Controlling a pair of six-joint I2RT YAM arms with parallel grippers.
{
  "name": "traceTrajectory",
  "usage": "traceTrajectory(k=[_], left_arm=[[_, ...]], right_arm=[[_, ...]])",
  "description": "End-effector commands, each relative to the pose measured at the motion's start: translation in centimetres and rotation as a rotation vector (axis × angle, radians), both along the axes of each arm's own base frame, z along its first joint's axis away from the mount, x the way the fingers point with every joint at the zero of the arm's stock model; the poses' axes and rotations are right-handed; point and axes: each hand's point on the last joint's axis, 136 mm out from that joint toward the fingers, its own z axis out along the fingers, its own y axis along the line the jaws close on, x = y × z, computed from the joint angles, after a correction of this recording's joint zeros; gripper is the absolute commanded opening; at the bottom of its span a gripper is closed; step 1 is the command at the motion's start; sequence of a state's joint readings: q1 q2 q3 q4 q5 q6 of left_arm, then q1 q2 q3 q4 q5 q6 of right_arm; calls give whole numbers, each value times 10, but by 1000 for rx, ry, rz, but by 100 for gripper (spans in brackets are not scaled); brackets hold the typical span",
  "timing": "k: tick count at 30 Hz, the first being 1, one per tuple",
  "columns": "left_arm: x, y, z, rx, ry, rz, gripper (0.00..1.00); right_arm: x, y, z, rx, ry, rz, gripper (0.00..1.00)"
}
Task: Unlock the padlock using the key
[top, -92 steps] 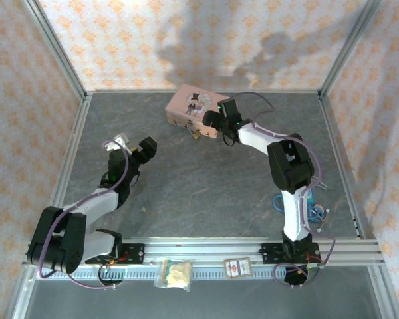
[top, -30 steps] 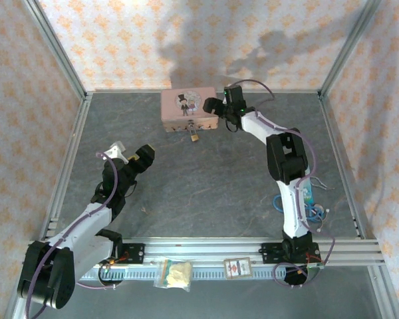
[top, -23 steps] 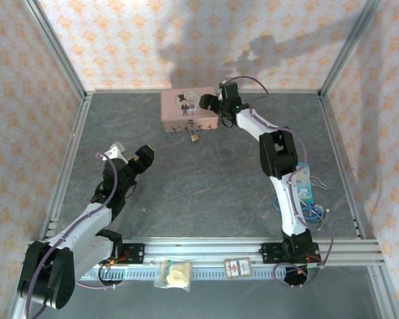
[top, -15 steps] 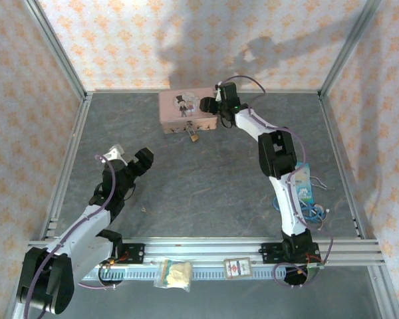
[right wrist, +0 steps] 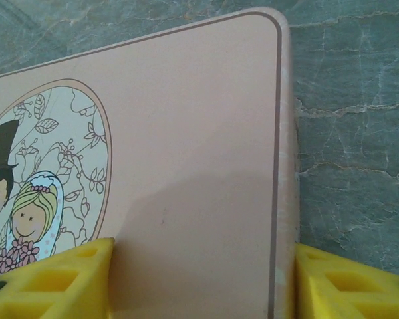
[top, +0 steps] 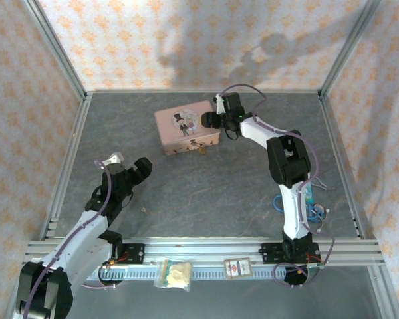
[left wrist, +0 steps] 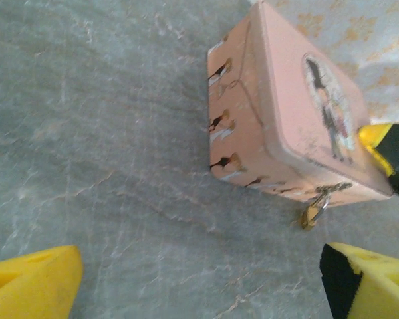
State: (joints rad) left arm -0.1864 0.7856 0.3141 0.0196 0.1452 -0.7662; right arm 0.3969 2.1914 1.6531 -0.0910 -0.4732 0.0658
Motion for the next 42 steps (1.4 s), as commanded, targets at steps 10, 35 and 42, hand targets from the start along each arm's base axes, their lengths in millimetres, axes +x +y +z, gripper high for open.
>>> traceTrajectory(k=[10,35,42], left_arm=[[-52,8,-36,98,267,101,88],[-102,-4,-105,246,451,69,48],[-105,-10,-112,253,468,37,21]], right_arm=[[35,1,-24,-14,55,-155,65],[-46,-116,97,-52,-109,-477,100],[-61,-131,89,-80,-108,-527,100]])
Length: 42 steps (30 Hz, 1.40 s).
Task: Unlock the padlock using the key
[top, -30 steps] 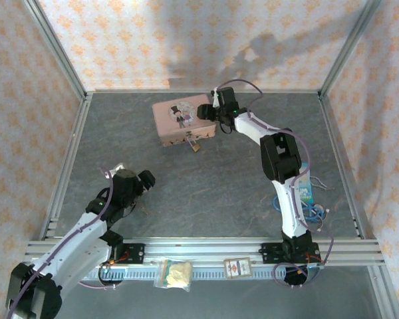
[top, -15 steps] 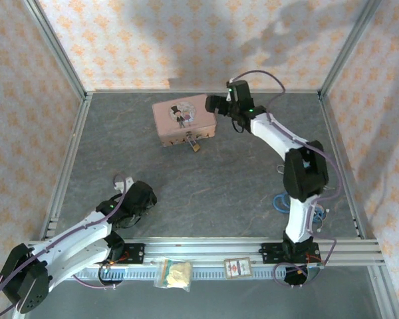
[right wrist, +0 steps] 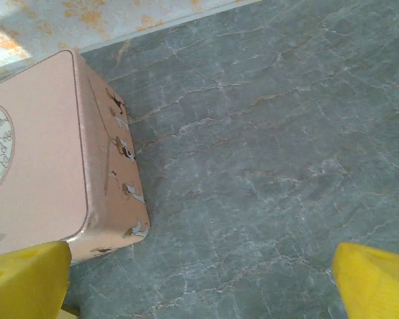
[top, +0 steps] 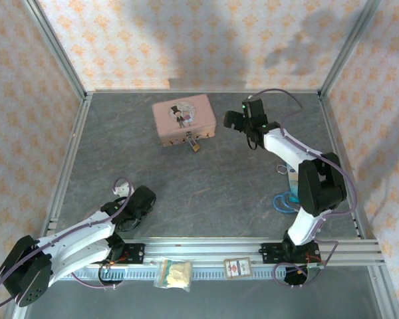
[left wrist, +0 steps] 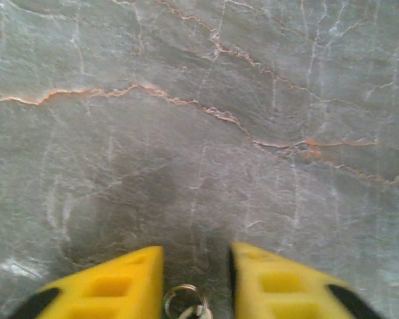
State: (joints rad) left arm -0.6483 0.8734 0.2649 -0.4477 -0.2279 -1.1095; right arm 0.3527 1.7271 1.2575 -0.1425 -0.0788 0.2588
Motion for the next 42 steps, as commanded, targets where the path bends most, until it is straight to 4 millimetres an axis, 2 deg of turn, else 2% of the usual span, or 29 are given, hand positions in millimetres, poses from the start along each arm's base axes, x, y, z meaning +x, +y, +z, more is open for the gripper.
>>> traceTrajectory(k=[1,7,14,17,18,19,21,25,30,35,42], left_arm=[[-5,-3,-10,-3,25,-15,19],[-2,-13,-10,-15,19,-41,1],[9,-32,1,-40,-5,-75,0],[9,-29,9,20,2,-85,0],[8,-24,11,46,4,-80,2],[6,-20,14,62,5,-76,11],[3,-14,19,78,5,-67,20],[-5,-8,26,75,24,-44,23],[-14,-9,23,78,71,-48,38],[-18,-15,15,94,109,-70,38],[-18,-18,-1,100,118,-85,37]], right_arm=[[-2,-10,26,2,-70,-56,100],[-4,-13,27,-1,-73,-65,100],[-11,-18,26,-14,-74,-72,100],[-16,-20,26,-19,-71,-71,100],[-17,-20,26,-17,-73,-68,100],[-18,-20,26,-16,-73,-66,100],[-21,-20,25,-13,-76,-62,100],[-26,-21,25,-11,-81,-59,100],[-31,-22,20,-10,-80,-54,100],[-36,-26,12,-26,-69,-58,100],[-38,-30,13,-42,-75,-70,100]])
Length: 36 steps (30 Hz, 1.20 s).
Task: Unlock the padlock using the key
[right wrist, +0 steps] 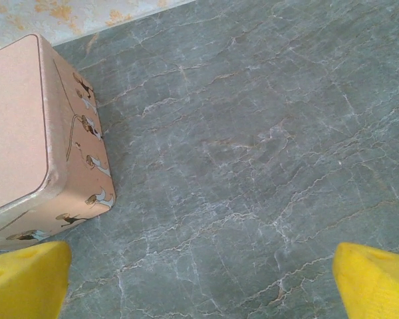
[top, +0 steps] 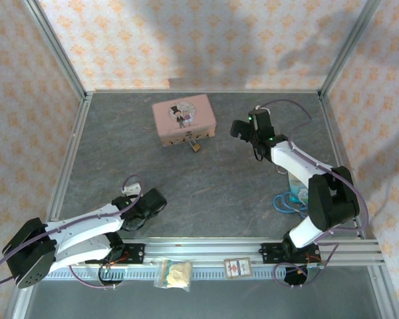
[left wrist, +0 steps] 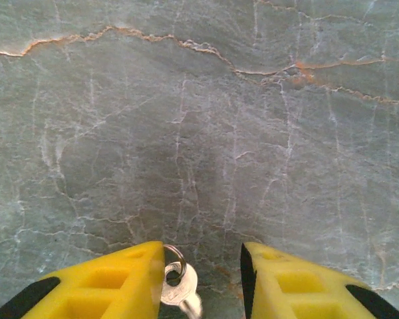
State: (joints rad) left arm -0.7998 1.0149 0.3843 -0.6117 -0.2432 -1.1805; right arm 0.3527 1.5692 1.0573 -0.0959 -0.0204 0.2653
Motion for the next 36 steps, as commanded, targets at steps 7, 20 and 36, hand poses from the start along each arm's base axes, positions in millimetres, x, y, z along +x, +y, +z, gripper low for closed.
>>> traceTrajectory(k=[7,20,36], left_arm=[[4,-8,-18,-3,7,-15,24],[65,-77,-3,-73,-134,-171,0],[144,-238,39,-136,-287,-562,8]], right_arm=[[-1,-10,22,-38,-63,-31,100],[-5,-19,30,-68,-72,-60,100],[-37,-32,10,-63,0,-80,98]])
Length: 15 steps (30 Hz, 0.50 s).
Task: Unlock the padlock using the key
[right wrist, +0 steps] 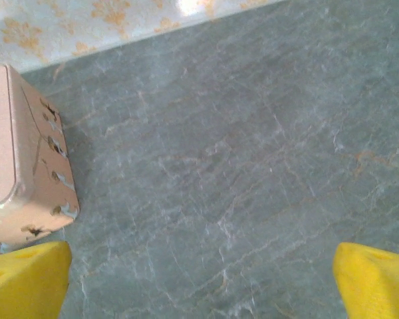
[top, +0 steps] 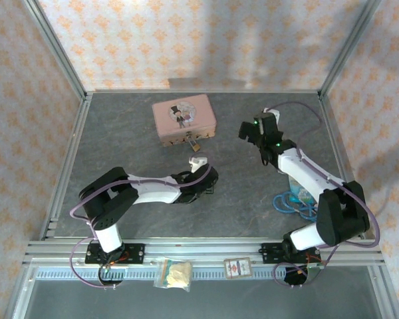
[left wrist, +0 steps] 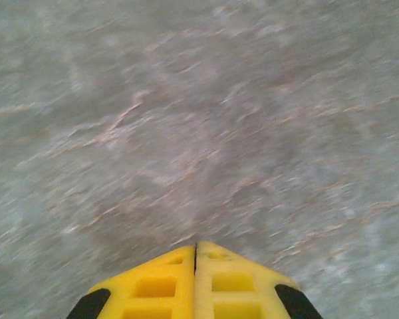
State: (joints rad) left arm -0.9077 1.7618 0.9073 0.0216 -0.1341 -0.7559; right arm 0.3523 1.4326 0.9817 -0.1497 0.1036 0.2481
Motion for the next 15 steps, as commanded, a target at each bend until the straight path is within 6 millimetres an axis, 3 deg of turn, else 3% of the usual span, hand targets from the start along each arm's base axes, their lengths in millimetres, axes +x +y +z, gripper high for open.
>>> traceTrajectory(k=[1,4,5,7,10,15], left_arm=[[17,-4,26,14,-96,-22,11],[31,29,52,21,-180,79,21],[35,43,60,2,-198,122,29],[43,65,78,-55,-245,196,45],[49,91,97,-120,-312,269,60],[54,118,108,-174,-355,366,67]], right_arm=[[-14,6,-11,44,48,39,94],[-26,38,-24,151,101,201,78],[-33,51,-30,192,129,255,74],[-47,74,-43,235,183,333,72],[-69,104,-63,207,263,416,71],[-105,143,-93,188,407,500,66]])
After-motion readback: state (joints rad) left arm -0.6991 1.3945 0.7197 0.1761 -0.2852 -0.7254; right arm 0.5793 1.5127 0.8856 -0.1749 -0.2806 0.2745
